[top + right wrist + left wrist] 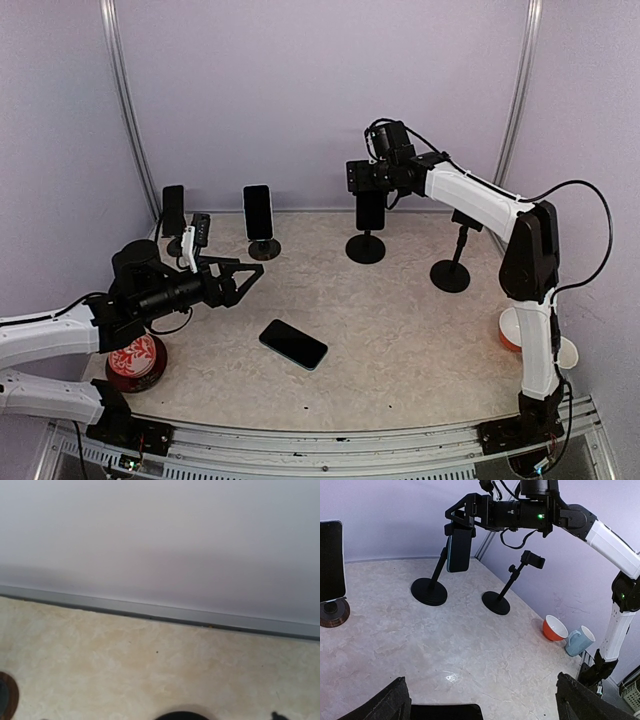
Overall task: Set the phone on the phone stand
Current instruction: Move the phone stand with the phone to the center of the board, then move the phone stand to the center of the board.
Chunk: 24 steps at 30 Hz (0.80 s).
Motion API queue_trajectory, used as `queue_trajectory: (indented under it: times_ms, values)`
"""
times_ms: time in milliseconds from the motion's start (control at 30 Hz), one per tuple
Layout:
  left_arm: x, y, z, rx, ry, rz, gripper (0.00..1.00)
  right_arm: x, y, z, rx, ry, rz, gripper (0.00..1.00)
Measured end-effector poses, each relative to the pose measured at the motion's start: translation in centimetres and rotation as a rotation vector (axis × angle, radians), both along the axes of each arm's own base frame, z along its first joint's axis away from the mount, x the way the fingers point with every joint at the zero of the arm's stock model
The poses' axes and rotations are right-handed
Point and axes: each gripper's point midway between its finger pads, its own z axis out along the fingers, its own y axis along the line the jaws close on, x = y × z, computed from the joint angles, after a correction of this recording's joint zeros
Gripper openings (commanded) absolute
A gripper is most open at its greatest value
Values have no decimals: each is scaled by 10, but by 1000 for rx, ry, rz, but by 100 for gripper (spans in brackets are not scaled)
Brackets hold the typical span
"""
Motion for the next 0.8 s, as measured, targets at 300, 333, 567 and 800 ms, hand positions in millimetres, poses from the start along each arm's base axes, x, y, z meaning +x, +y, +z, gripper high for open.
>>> queue_trajectory:
  times_ms: [300,333,567,800]
  values:
    - [-4,3,4,-19,-7,1,99,-5,-3,9,-34,-17,25,100]
    - [-4,3,5,-21,-7,1,99,-8,-5,13,-36,-20,24,100]
    - [-8,3,7,-34,-6,-5,99,-40,-26,52,-23,-63,25,100]
    - [-22,-6,8,-38,-1,-42,99,-75,-49,67,-19,-76,24,100]
